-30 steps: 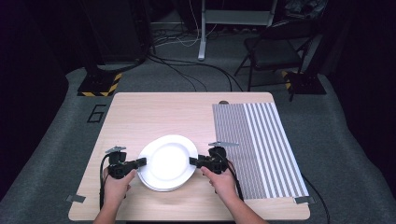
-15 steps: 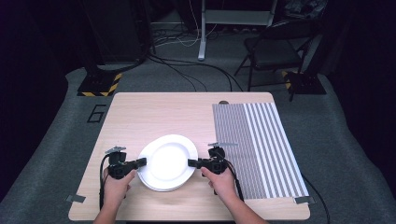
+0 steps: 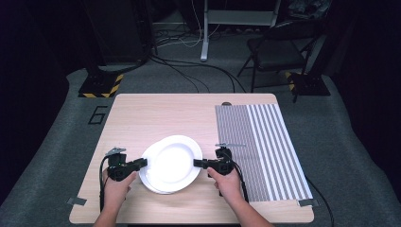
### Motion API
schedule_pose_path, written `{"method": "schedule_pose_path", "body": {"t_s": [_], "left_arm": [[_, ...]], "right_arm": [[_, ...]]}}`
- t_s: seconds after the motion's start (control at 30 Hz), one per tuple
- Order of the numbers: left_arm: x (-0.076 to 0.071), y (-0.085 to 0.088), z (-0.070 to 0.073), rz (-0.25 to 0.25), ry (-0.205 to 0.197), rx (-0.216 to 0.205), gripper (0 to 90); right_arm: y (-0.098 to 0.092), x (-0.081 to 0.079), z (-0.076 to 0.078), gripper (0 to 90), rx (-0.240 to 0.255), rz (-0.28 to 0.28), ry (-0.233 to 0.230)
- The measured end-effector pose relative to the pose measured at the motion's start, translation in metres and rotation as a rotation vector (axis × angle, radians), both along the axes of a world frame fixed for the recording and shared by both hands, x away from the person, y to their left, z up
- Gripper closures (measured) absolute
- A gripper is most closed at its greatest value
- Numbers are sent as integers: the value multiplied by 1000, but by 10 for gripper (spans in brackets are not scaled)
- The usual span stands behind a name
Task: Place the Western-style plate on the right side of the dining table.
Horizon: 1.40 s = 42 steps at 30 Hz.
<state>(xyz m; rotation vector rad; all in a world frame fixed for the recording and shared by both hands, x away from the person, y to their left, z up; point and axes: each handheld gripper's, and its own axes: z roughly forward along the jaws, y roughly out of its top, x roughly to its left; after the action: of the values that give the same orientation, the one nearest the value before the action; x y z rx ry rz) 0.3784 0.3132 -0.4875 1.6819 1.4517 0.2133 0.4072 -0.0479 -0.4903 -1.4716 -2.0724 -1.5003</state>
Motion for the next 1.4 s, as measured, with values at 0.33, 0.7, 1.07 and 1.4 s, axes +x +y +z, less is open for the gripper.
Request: {"method": "schedule_pose_path", "body": {"t_s": [0.33, 0.7, 1.07, 1.4], "left_arm": [[0, -3, -1, -22, -15, -8, 649], [1, -7, -1, -22, -9, -32, 562], [3, -14, -6, -27, 9, -113, 535], [3, -24, -8, -39, 33, -108, 503]], "right_arm": [[-5, 1, 9, 746, -20, 3, -15], [-16, 3, 11, 784, 30, -4, 5], [-18, 2, 8, 780, 43, -5, 0], [-21, 2, 4, 769, 66, -22, 29]]}}
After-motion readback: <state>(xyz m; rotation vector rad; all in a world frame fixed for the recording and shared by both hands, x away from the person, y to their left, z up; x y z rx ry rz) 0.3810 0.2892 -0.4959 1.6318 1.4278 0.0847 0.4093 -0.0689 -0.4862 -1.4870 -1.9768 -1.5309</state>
